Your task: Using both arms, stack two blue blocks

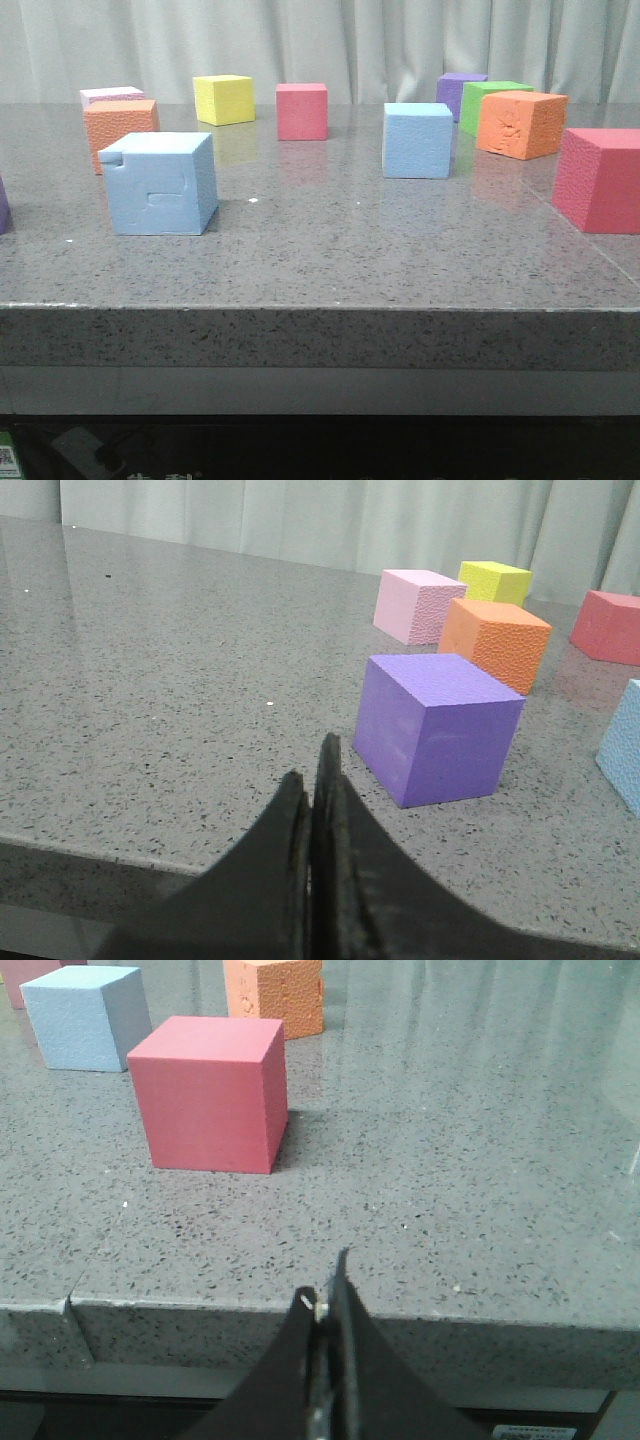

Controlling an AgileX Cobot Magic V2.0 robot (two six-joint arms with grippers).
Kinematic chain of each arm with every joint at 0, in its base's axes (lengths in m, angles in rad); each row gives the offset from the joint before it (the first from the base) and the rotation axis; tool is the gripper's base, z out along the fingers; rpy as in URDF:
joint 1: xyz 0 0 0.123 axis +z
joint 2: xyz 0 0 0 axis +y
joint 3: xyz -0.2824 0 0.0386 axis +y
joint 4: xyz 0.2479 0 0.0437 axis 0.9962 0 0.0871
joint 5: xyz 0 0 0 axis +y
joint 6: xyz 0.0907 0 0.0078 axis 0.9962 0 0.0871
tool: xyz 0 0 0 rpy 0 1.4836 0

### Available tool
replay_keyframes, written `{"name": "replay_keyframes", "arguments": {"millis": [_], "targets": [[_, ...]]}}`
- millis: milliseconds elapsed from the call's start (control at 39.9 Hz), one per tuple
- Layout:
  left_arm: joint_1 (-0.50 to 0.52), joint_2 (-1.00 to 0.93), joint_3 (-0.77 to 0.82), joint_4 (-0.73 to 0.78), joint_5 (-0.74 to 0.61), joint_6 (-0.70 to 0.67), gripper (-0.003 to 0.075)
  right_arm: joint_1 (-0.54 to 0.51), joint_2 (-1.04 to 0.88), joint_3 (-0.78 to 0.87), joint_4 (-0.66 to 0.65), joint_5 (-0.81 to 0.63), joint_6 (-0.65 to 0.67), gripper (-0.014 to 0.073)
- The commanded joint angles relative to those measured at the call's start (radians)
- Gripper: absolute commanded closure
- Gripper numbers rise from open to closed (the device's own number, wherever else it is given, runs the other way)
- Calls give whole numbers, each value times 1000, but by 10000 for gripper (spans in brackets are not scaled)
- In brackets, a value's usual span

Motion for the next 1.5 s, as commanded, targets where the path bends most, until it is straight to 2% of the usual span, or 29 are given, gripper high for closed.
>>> {"name": "replay_keyframes", "arguments": {"millis": [0,1253,1478], "targets": [[1,-23,38,-7,-87,-3,738,-8,-18,-1,-8,-80,-7,655],[1,-23,38,-7,-89,-3,738,-8,-18,-1,-6,-96,-7,655],[1,-23,38,-26,-215,-3,738,-8,-18,-1,51,-183,-7,655]]}}
